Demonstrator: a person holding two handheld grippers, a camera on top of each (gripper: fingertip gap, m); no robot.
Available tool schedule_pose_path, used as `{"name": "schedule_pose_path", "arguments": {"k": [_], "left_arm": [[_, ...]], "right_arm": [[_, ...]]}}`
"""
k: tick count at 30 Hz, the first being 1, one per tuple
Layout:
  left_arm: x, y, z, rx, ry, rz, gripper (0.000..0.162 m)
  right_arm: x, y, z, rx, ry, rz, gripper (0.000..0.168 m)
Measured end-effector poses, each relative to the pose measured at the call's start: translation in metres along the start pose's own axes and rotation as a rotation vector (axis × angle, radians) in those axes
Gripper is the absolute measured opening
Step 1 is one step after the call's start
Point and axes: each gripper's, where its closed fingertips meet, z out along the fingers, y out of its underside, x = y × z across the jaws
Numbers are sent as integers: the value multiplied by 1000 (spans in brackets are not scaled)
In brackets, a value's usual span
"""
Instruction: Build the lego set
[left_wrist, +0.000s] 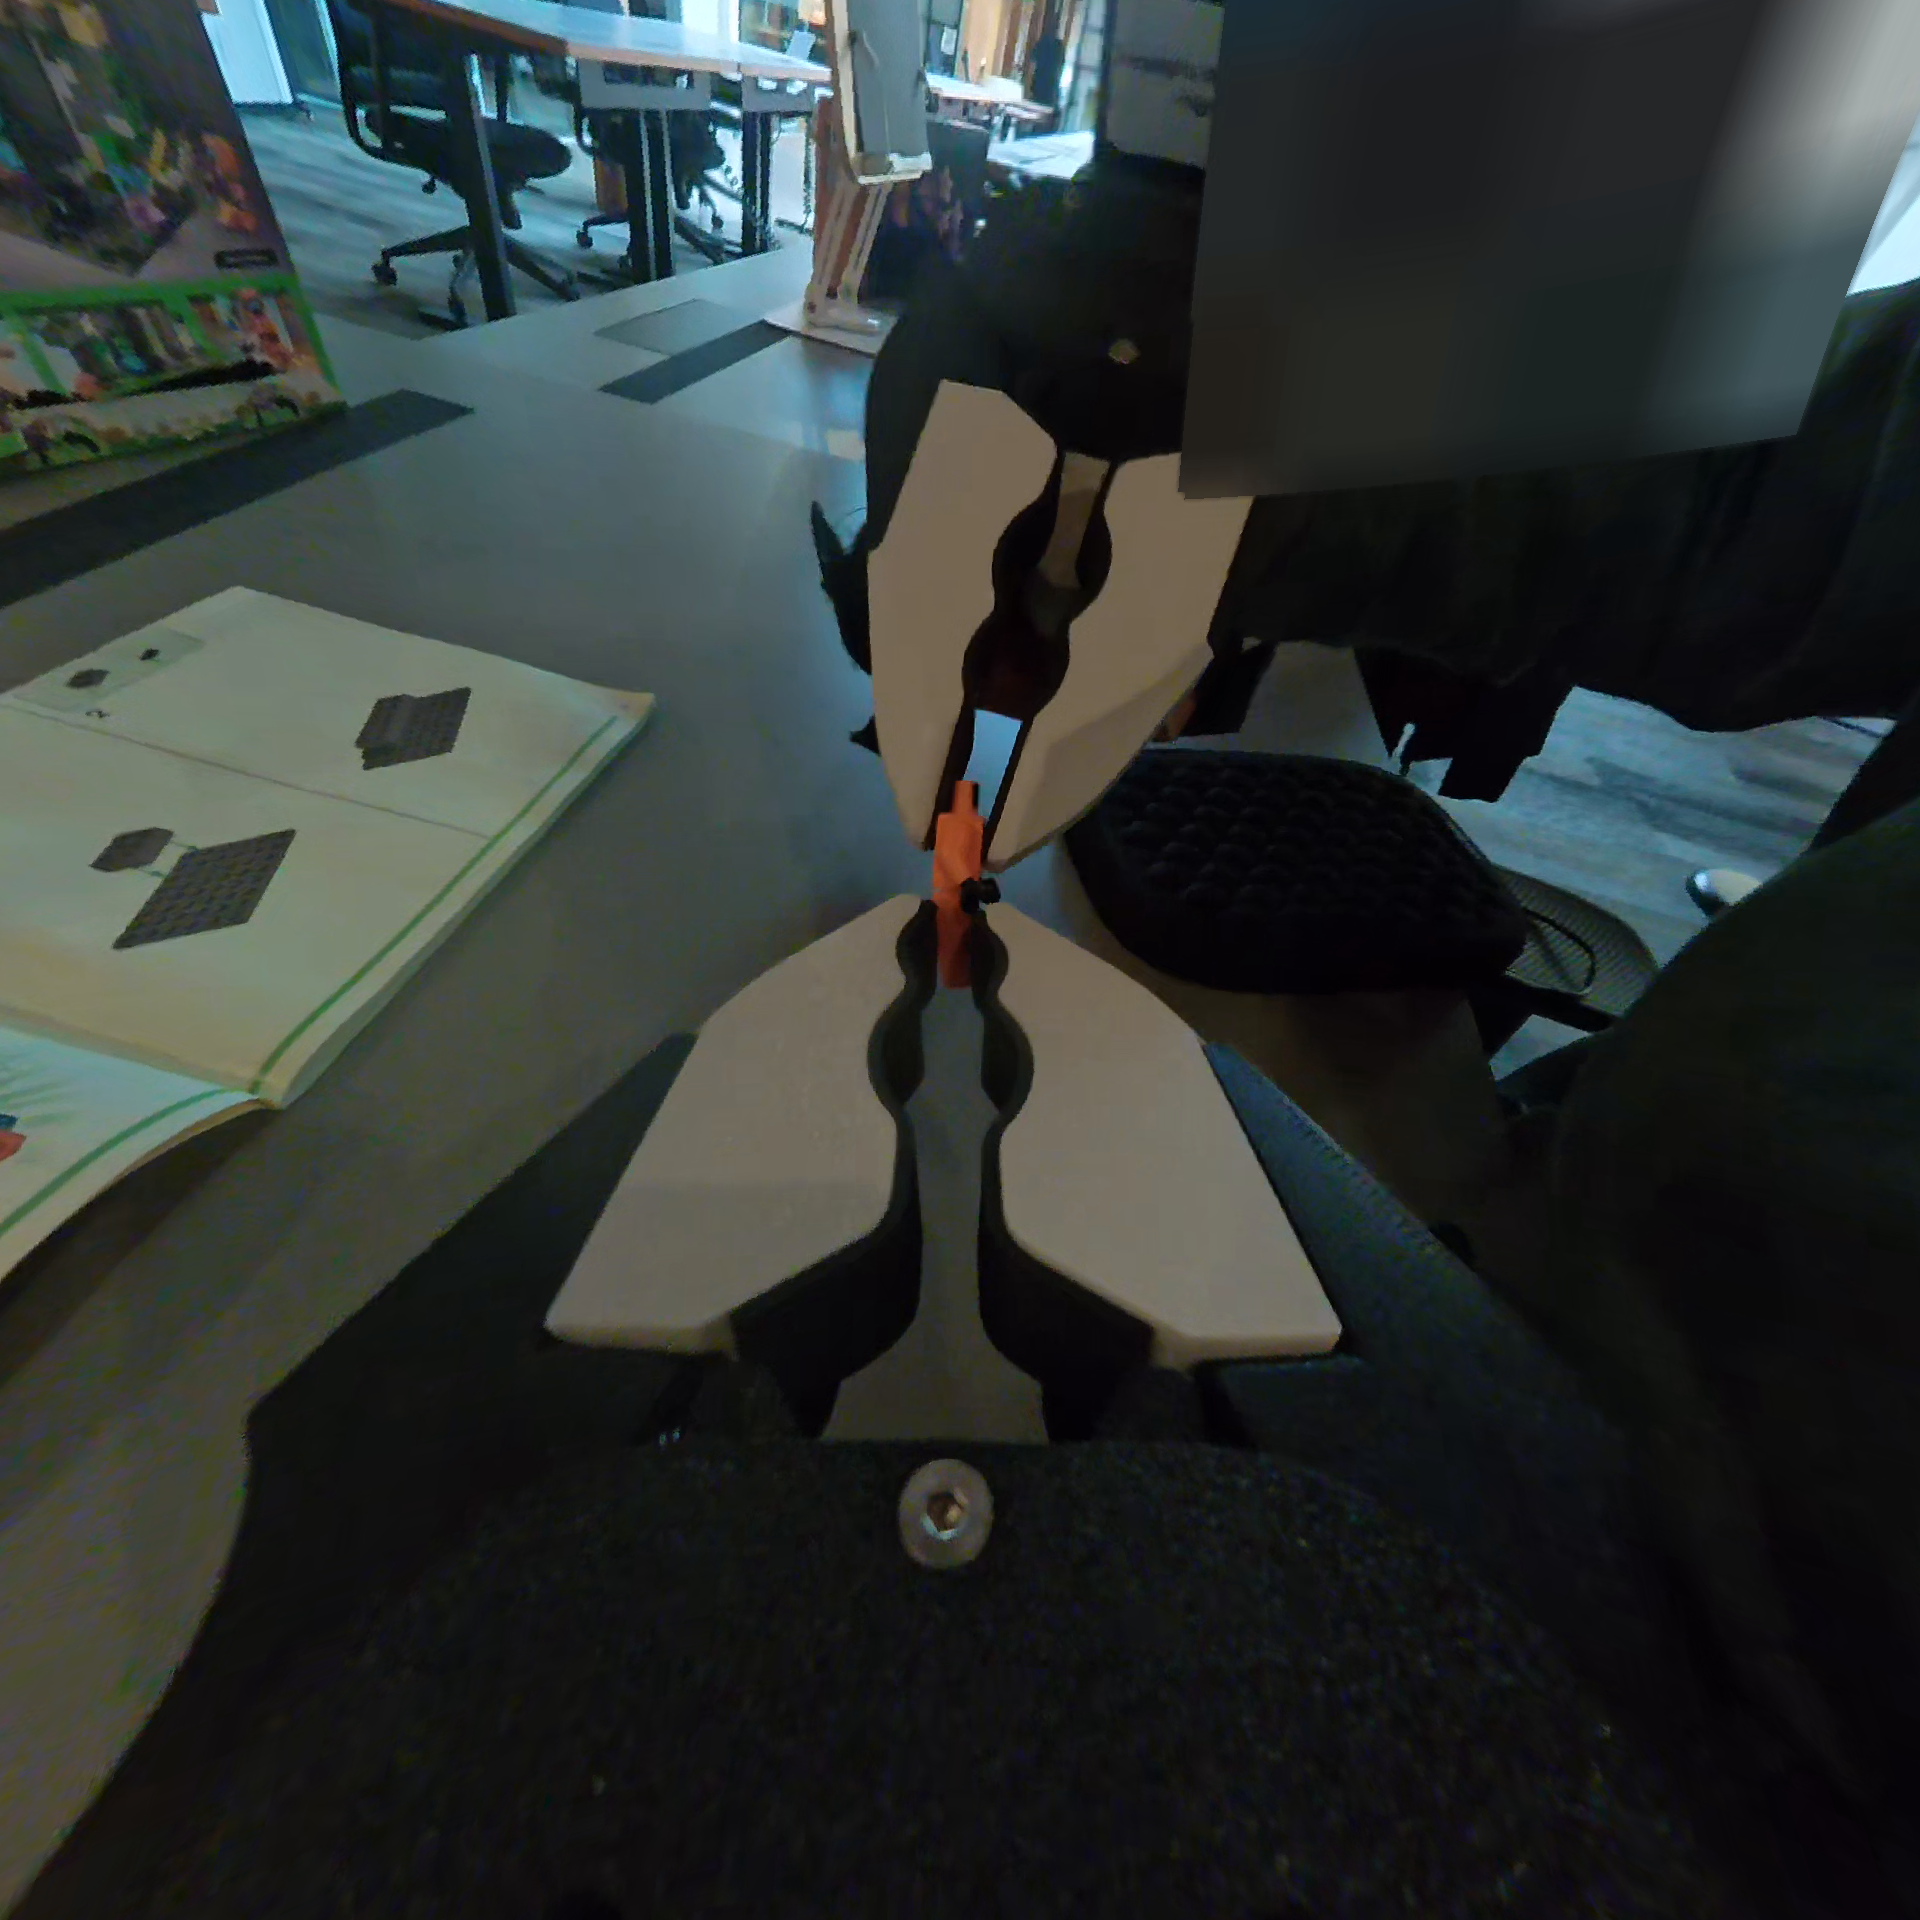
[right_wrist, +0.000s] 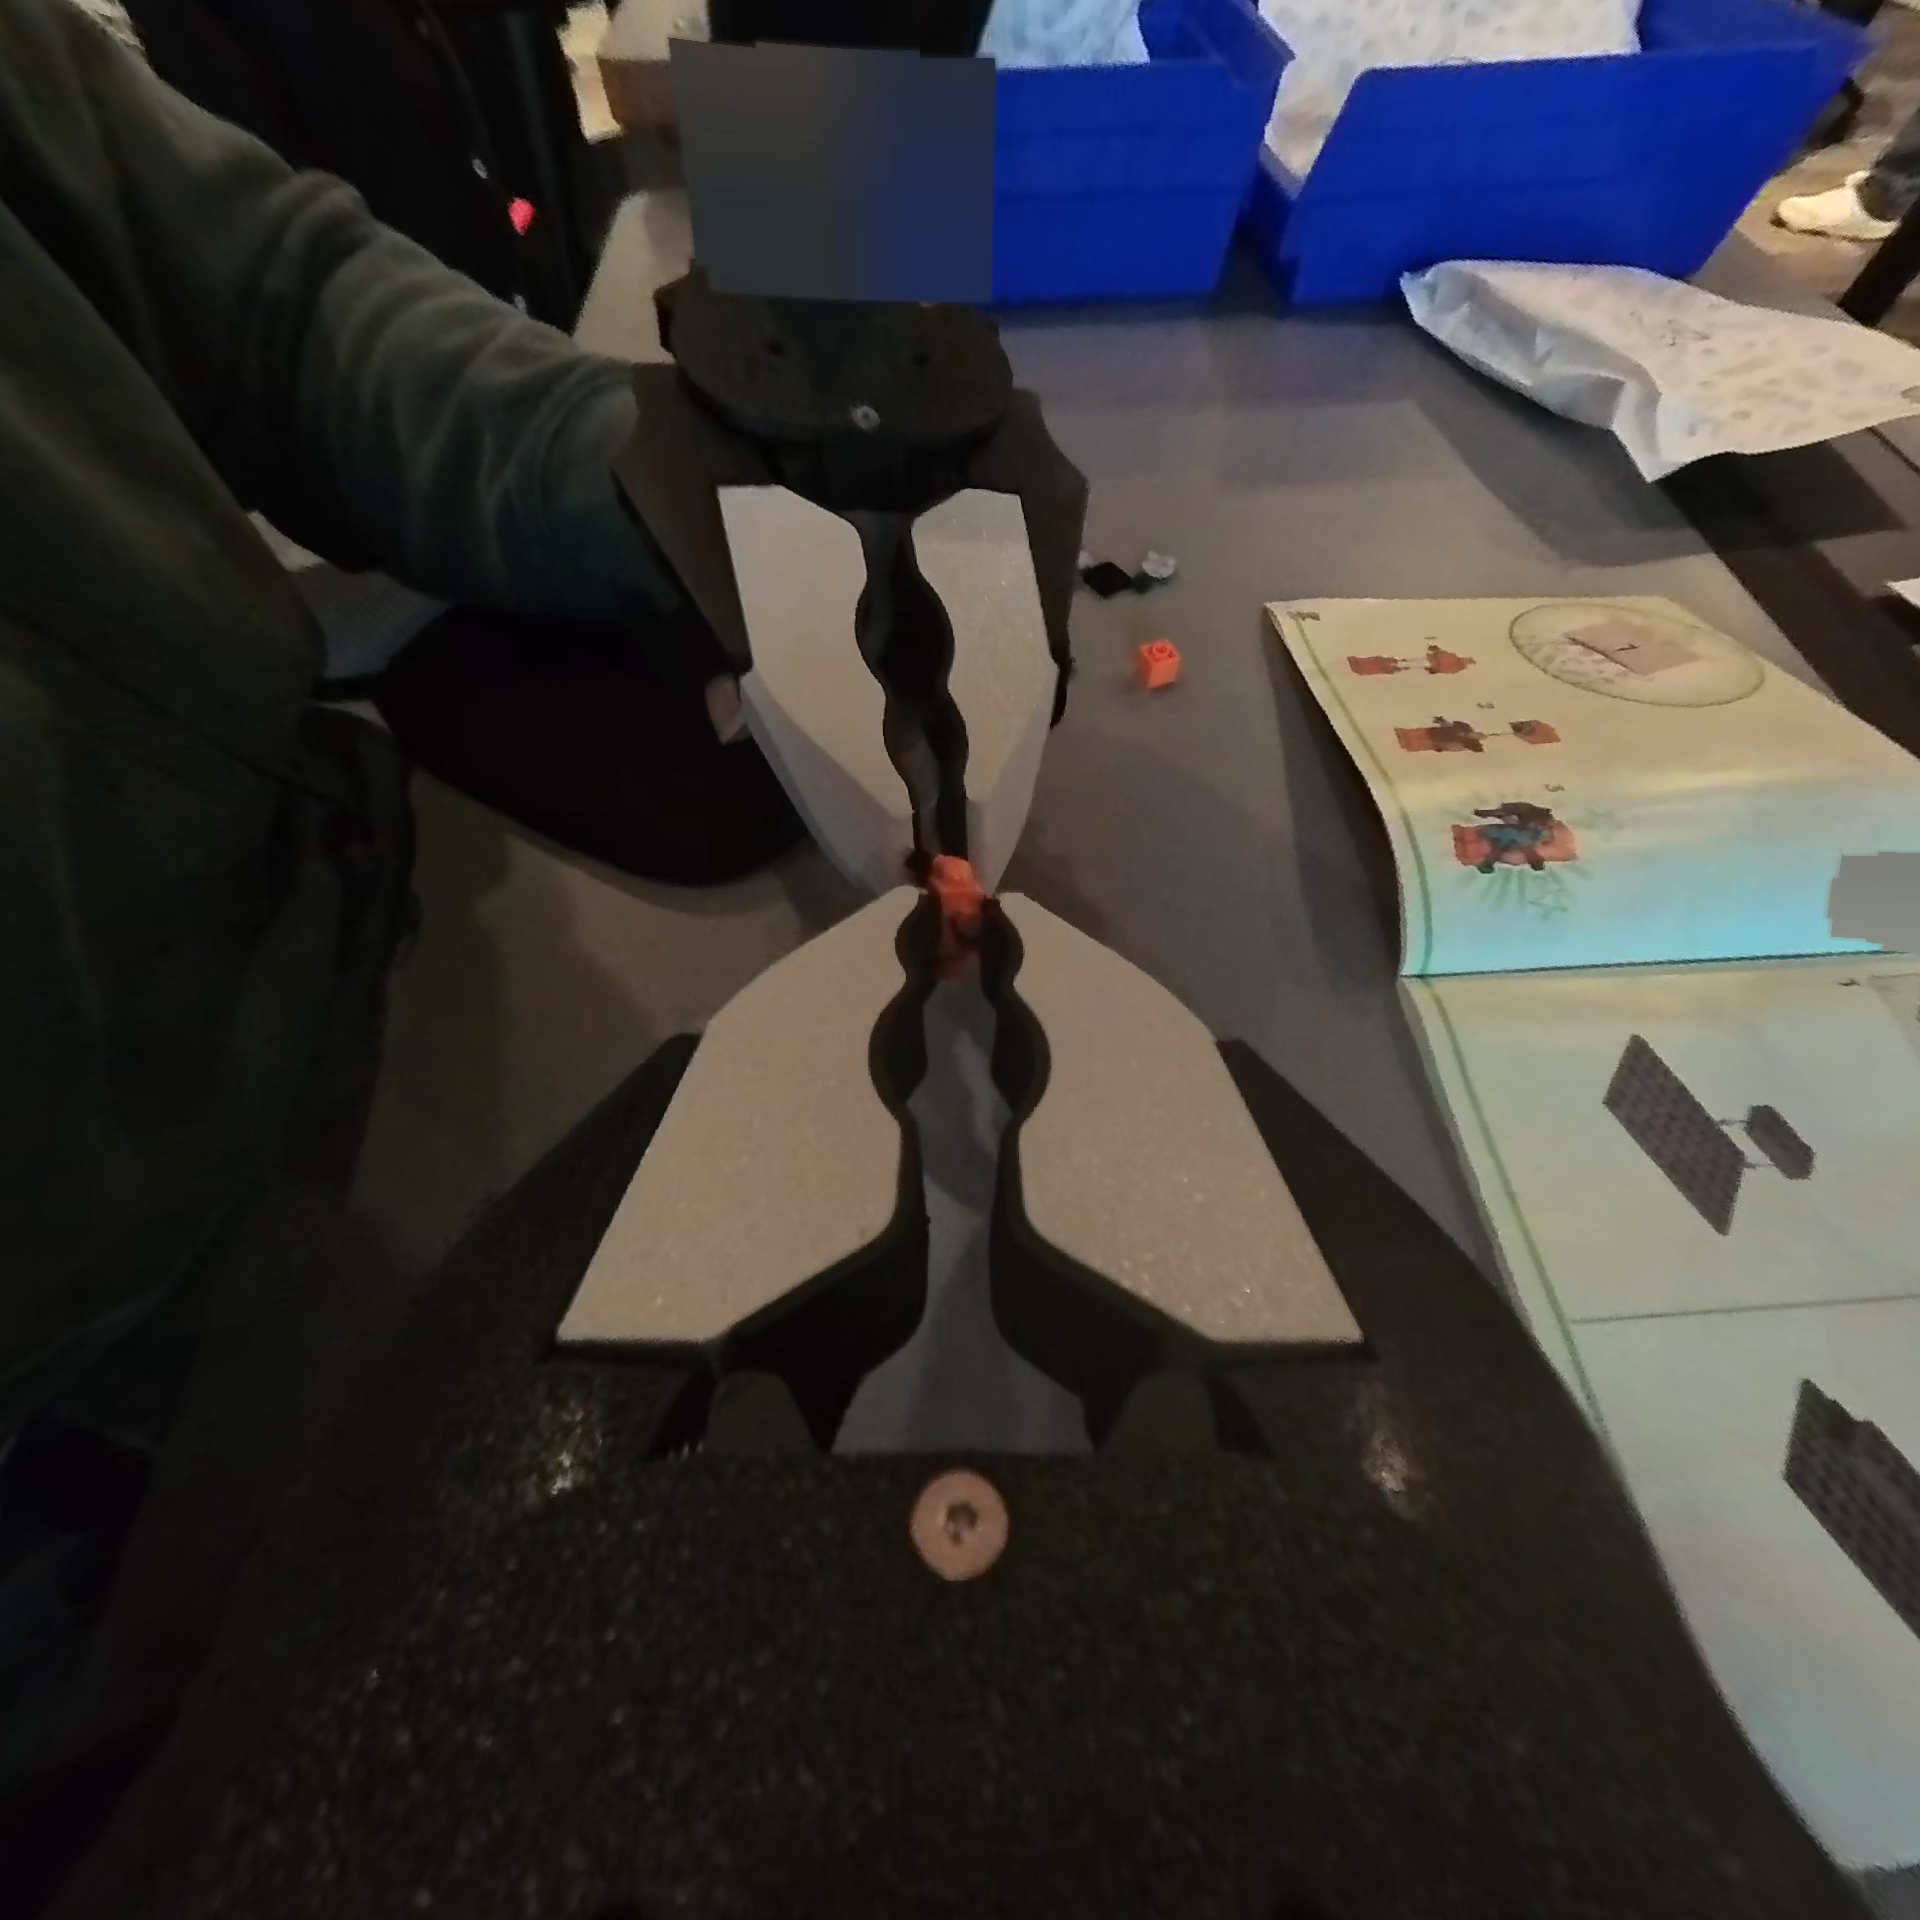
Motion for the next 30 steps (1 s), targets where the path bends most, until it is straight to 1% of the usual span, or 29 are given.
{"name": "schedule_pose_path", "arguments": {"k": [3,9,11,13,16,18,22,26,30], "left_arm": [[-1,-1,0,2,0,-17,5],[-4,7,2,-42,-22,-1,5],[-4,7,2,-45,-26,6,5],[-6,5,2,-37,-13,-25,6],[-6,-4,0,28,51,-143,6],[-7,-8,-1,52,60,-164,6],[-10,-11,-4,80,65,-205,6],[-11,-18,-7,131,104,-295,6],[-11,-23,-8,167,145,-377,6]], "right_arm": [[1,0,1,12,12,12,8],[2,8,5,-26,29,6,9],[3,7,4,-10,28,22,8],[6,4,3,13,37,78,9],[10,-7,-1,103,-1,218,9],[12,-13,-4,163,-22,279,10],[19,-19,-11,265,-28,384,18],[19,-24,-12,353,-89,546,19],[20,-29,-7,379,-113,637,18]]}}
